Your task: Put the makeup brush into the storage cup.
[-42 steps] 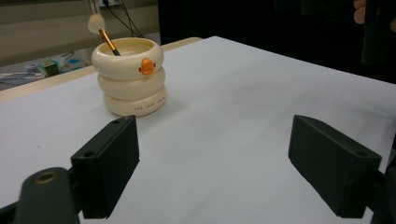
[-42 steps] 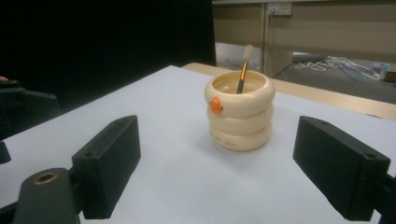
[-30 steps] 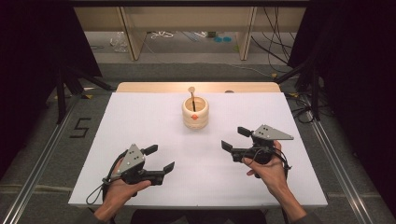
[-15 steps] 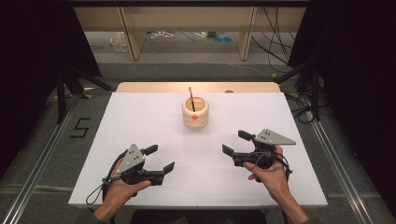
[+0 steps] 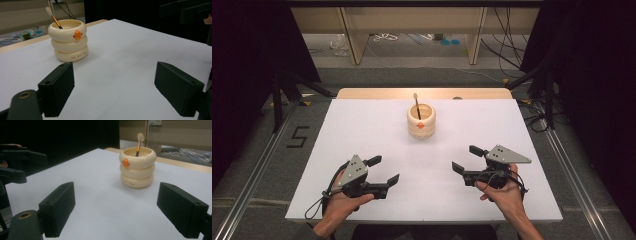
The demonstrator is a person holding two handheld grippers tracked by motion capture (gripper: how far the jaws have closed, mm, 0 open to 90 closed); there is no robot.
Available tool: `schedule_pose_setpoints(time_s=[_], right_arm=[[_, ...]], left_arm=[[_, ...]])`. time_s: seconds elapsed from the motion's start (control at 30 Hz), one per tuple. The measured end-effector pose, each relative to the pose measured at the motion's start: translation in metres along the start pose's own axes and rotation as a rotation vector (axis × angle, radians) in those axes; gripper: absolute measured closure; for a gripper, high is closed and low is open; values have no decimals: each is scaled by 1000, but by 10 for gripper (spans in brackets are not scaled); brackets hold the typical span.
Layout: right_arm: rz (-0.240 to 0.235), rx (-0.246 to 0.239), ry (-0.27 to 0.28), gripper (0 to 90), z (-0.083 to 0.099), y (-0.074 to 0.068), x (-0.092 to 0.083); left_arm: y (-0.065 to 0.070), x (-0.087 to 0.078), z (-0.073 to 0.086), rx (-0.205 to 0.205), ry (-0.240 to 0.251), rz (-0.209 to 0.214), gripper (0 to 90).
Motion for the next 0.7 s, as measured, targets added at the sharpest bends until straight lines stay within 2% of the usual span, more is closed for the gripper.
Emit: schedule_pose_setpoints(time_s=[0.17,0.2,0.37,0.7], right_arm=[[7,-11,-10,158,5,-3,-3],[5,-13,-8,158,6,-3,-3],[16,-2,-2,157,9,-3,-6],[-6,-3,-6,157,13,-8,-4]], left_arm=[[1,0,0,8,5,4,161],[1,0,0,-2,0,1,161],[1,0,0,-2,0,3,161],[2,0,0,8,4,8,161]])
Point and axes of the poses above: each handheld gripper's, and its own axes: x roughly forward along the jaws, z roughly out of its underside, y roughly to its right, the point moved 4 cm from there along x, roughly forward along the jaws, and after that the axes turned 13 degrees about -y, right-handed, at the moved point
